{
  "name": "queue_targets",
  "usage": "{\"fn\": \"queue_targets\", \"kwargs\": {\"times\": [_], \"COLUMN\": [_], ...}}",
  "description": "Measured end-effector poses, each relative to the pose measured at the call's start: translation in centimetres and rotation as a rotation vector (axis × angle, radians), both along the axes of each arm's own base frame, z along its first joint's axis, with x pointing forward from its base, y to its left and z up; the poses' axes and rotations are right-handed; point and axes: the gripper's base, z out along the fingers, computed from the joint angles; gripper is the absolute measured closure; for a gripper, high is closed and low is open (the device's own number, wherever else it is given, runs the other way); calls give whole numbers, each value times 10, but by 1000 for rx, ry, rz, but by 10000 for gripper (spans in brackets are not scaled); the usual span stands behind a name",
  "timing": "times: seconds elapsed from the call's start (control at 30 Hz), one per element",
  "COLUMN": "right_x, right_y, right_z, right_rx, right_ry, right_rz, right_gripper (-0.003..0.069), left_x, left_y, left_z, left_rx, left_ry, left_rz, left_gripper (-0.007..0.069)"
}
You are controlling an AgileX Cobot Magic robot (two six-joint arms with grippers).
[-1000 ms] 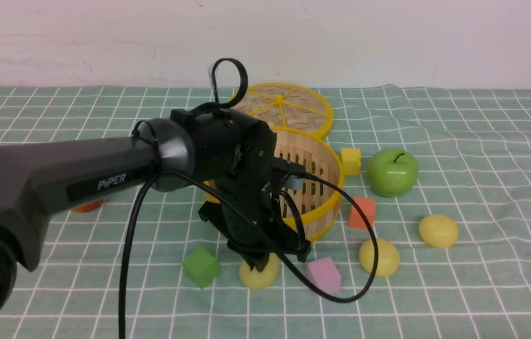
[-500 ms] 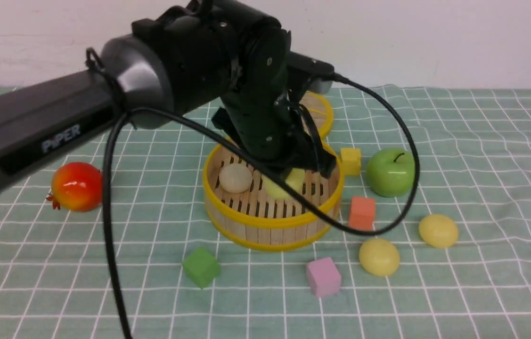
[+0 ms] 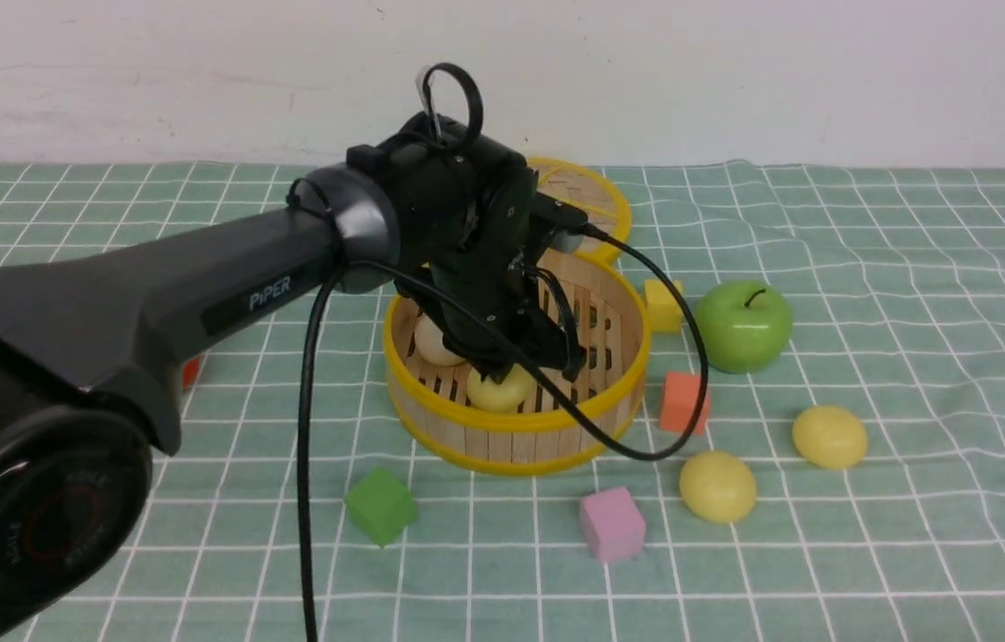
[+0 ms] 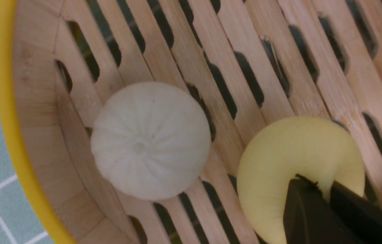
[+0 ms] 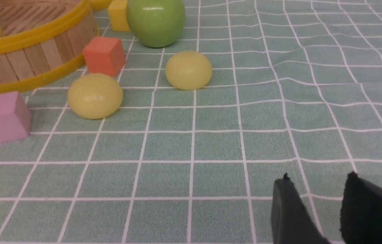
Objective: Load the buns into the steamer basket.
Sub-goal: Use the left arm to put the steamed stuffed bun into the steamer, then use the right arm to grab a steamed stuffed bun
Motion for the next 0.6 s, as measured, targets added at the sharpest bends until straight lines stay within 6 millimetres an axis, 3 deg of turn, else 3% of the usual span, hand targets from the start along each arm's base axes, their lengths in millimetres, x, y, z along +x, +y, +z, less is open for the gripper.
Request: {"fn": "queue_targets", "kwargs": {"times": [0.17, 0.33, 0.37, 0.4, 0.43, 0.47, 0.6], "right_x": [0, 0, 0, 0, 0, 0, 0], "right_y": [0, 0, 0, 0, 0, 0, 0], "right_z": [0, 0, 0, 0, 0, 0, 0], "right_rx": [0, 0, 0, 0, 0, 0, 0], "right_ry": [0, 0, 0, 0, 0, 0, 0], "right_rz": [0, 0, 0, 0, 0, 0, 0], "right_gripper": [419, 419, 419, 419, 419, 419, 419], "left_x": [0, -5, -6, -12, -13, -22, -56], "left_y": [-2, 0, 0, 3, 4, 10, 30], "left_z": [0, 10, 13, 33, 36, 63, 128], "left_rx": [-19, -54, -58, -81, -83, -106, -136], "left_ry": [6, 27, 24, 10, 7, -17, -45], "left_rz": [2, 48, 51, 61, 62, 65, 66], "left_gripper": [500, 281, 273, 205, 199, 157, 176]}}
